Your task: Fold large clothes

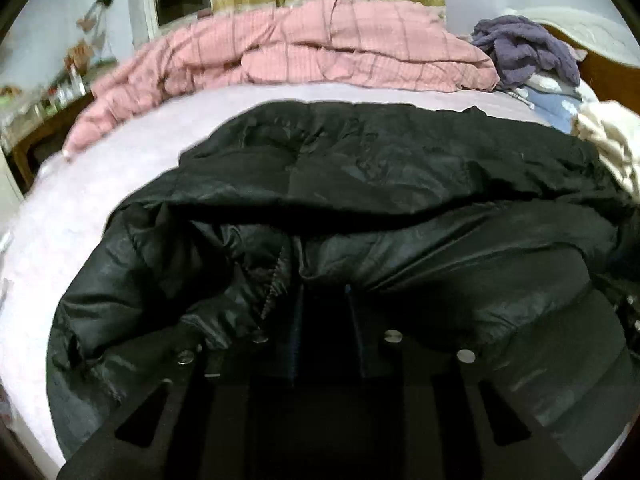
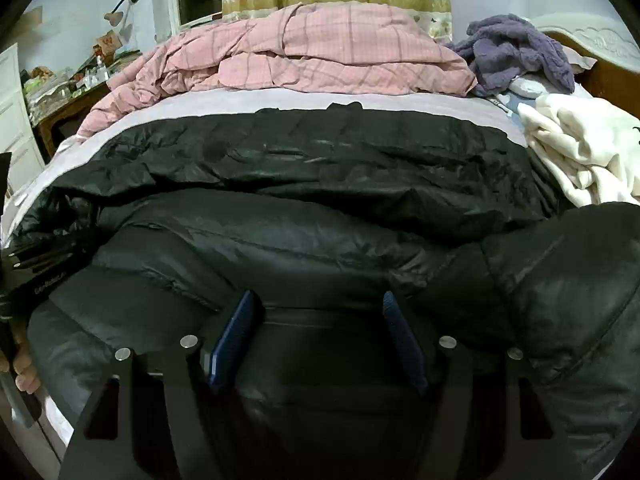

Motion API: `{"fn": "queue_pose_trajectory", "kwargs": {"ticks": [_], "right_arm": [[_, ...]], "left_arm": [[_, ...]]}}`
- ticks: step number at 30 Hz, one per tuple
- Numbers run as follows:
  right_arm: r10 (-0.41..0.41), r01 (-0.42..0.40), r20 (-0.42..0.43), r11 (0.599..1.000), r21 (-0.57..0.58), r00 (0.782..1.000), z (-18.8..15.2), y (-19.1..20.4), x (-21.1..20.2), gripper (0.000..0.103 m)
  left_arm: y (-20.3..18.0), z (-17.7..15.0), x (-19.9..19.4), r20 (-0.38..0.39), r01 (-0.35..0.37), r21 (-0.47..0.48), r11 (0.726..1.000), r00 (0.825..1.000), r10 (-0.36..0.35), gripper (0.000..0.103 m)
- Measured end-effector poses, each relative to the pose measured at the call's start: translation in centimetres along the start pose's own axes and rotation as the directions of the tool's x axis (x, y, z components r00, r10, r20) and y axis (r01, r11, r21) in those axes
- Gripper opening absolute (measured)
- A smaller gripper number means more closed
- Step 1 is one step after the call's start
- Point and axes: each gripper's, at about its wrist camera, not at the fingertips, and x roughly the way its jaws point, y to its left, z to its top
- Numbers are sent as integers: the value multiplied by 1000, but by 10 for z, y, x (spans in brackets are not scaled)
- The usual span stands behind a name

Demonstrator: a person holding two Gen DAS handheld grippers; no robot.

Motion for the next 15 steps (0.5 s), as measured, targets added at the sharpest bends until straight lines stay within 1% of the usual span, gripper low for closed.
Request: {"fn": "queue_pose_trajectory", "kwargs": {"ticks": [1, 2, 3, 4, 5, 7, 8, 9, 11, 12, 13, 14, 15], "right_arm": [[0, 0, 4, 1000, 2, 1000, 0, -1, -1, 68], [6, -6, 22, 1000, 16, 1000, -1, -3, -6, 68], [11, -13, 44, 999, 35, 999, -3, -5, -14, 68], [29, -33, 73, 998, 52, 997, -5, -7, -22, 68], [51, -57, 98, 997, 59, 994, -5, -9, -31, 68], [99, -111, 171, 992, 62, 980, -6, -9, -55, 68], [123, -138, 206, 989, 60, 971, -7, -8, -67, 68], [145, -161, 227, 985, 55, 963, -8, -5, -74, 68], [175, -190, 225, 981, 46, 959, -10, -2, -79, 68], [178, -190, 189, 981, 46, 966, -11, 1, -75, 68], [171, -181, 165, 982, 48, 971, -12, 3, -70, 68], [148, -156, 121, 986, 60, 982, -16, 2, -59, 68], [135, -142, 89, 987, 78, 987, -19, 1, -50, 68]], "left_arm": [[-2, -2, -5, 21, -5, 8, 1000, 1000, 5, 22], [1, -3, -11, 37, 12, 4, 1000, 999, -12, 22], [1, -4, -23, 66, 67, -9, 998, 996, -66, 22], [0, -2, -35, 102, 130, -13, 991, 987, -128, 22], [-3, 0, -51, 144, 185, -3, 983, 973, -183, 22], [-16, 3, -79, 210, 252, 47, 967, 943, -256, 22], [-23, 4, -89, 220, 273, 70, 959, 934, -282, 22], [-28, 4, -95, 219, 291, 82, 953, 928, -302, 22], [-38, 1, -95, 190, 341, 79, 937, 917, -350, 22], [-42, -1, -89, 161, 350, 74, 934, 920, -358, 22], [-45, -5, -79, 125, 338, 69, 938, 930, -345, 22], [-47, -10, -69, 93, 315, 65, 947, 943, -320, 22], [-48, -14, -60, 65, 304, 58, 951, 949, -307, 22]]}}
